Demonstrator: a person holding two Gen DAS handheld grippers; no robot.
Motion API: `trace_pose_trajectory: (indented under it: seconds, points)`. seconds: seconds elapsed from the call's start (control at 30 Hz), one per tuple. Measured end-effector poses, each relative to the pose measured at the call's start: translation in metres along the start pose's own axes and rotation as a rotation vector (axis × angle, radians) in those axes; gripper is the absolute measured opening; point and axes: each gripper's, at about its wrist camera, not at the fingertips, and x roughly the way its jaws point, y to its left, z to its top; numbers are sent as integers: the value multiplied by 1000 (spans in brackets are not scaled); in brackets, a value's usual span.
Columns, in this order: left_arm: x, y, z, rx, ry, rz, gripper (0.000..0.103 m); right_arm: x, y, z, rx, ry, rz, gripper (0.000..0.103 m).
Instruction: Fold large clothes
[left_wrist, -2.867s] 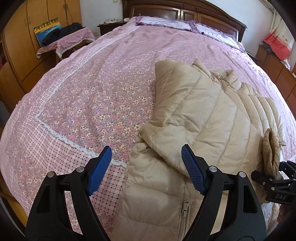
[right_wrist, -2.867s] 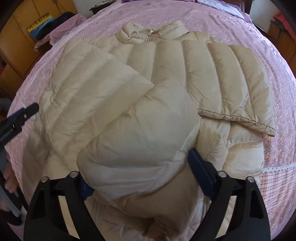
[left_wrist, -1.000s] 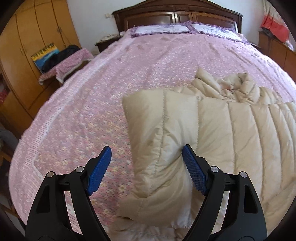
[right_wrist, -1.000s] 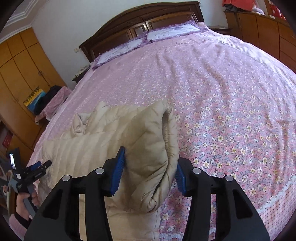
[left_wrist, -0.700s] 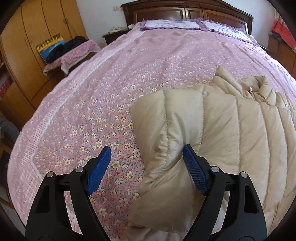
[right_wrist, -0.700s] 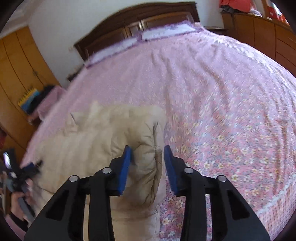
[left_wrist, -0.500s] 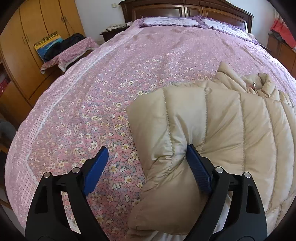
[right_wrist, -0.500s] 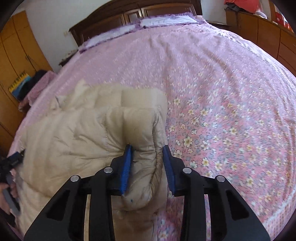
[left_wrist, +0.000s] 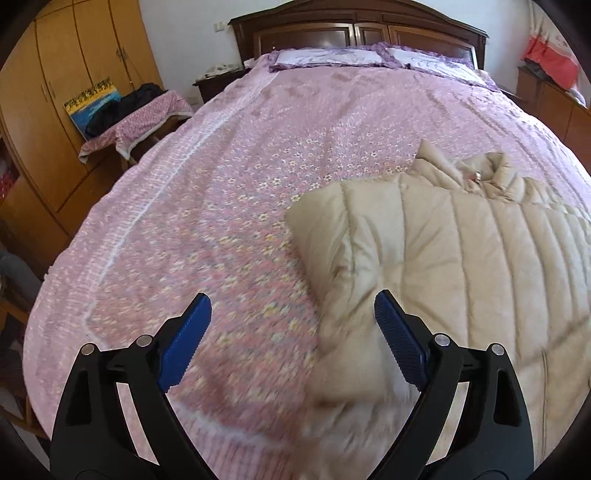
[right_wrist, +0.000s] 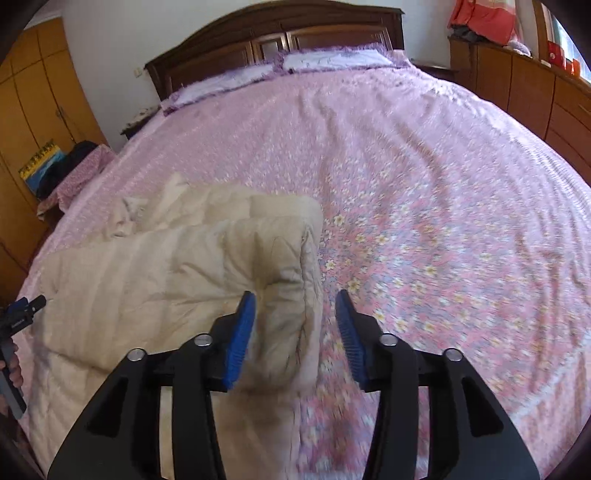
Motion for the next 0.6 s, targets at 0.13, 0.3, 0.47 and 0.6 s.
trace_pose_trajectory:
  seconds: [0.13, 0.3, 0.47, 0.6]
  points:
    - [-27, 14, -19, -27, 12, -30, 90, -33, 2, -16, -14, -6, 24, 52]
    - [-54, 23, -50, -47, 40, -61, 90, -62, 11, -50, -50, 13, 48, 54]
    - [-77, 26, -88, -48, 70, -80, 90, -82, 16, -89, -42, 46, 73, 54]
    - [-92, 27, -116, -46, 105, -114, 90, -94, 18, -118, -31, 70, 79, 59]
